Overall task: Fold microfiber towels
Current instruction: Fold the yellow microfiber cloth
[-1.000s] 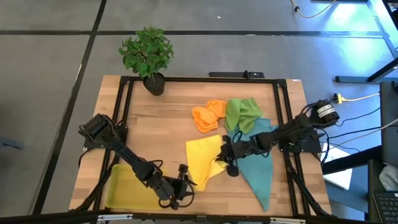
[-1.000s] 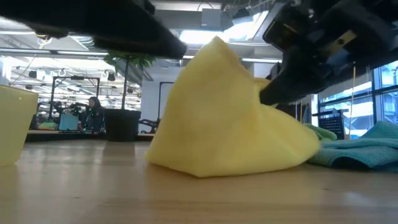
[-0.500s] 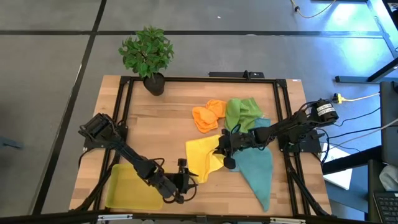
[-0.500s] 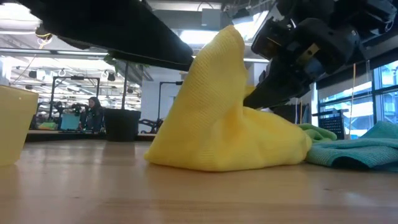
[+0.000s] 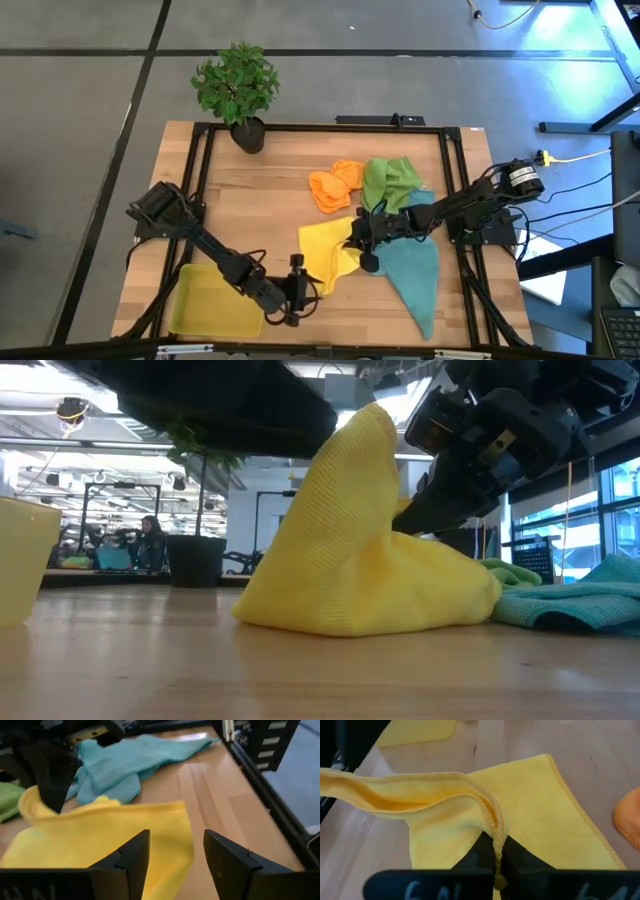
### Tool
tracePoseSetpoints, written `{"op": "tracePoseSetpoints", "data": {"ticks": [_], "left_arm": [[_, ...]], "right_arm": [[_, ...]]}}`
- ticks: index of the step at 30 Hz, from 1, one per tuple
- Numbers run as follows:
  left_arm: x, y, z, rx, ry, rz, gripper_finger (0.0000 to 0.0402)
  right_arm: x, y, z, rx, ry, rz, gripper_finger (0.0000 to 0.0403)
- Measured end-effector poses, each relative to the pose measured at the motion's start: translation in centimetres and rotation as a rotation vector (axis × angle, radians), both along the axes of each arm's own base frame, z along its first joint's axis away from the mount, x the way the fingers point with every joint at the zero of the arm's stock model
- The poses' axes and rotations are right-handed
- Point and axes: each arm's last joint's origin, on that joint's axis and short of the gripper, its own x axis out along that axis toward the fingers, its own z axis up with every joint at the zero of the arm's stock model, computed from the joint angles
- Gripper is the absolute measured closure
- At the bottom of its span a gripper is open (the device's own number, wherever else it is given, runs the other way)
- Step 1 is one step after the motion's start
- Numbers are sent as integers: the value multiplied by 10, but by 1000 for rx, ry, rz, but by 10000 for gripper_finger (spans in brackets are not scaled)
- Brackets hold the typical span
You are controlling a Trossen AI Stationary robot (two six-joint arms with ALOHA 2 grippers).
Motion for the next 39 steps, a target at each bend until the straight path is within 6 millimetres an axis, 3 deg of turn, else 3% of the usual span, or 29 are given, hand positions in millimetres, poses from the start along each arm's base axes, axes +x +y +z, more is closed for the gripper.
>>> {"op": "tracePoseSetpoints", "data": {"ticks": [6, 12, 24, 29, 35, 39], "left_arm": [[8, -6, -10, 41, -36, -35, 224], [15, -8, -7, 39, -53, -21, 226], [17, 0, -12, 75, -16, 68, 235], [17, 1, -11, 98, -30, 118, 280], [16, 1, -11, 102, -30, 114, 387], [14, -3, -11, 132, -33, 110, 399]], "right_arm": [[0, 0, 0, -2, 0, 1, 402], [0, 0, 0, -2, 1, 1, 402], [0, 0, 0, -4, 1, 2, 402], [0, 0, 0, -4, 1, 2, 402], [0, 0, 0, -5, 4, 2, 402], [-1, 0, -1, -7, 18, 2, 402]]}}
